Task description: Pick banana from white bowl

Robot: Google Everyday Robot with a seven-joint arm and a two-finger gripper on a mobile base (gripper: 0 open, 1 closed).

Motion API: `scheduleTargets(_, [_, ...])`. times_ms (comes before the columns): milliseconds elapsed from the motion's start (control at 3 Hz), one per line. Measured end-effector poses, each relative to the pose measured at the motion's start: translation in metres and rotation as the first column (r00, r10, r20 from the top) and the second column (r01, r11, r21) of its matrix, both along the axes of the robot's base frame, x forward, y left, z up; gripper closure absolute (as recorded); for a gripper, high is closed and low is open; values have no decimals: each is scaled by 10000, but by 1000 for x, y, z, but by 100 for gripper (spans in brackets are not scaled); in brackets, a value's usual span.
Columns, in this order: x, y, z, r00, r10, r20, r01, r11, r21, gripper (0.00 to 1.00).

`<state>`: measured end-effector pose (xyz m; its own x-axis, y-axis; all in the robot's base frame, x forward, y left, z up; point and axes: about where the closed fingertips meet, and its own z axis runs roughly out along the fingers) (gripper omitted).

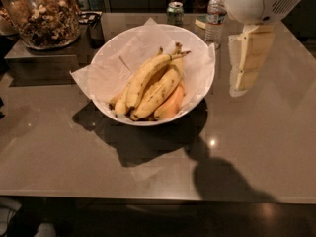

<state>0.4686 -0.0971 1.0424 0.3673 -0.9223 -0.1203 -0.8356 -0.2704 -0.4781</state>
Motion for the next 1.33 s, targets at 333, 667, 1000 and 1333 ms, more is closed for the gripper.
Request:
scheduleTargets(333, [21,14,7,9974,607,384,-620,9976,321,0])
scheduleTargets(667, [41,29,10,9916,1124,638,-1168,9907,703,0])
scheduleTargets(1000, [49,40,6,9884,1405,573,-1460,9835,1070,0])
scheduleTargets(1333, [49,40,6,9884,1412,568,-1467,9833,1081,18])
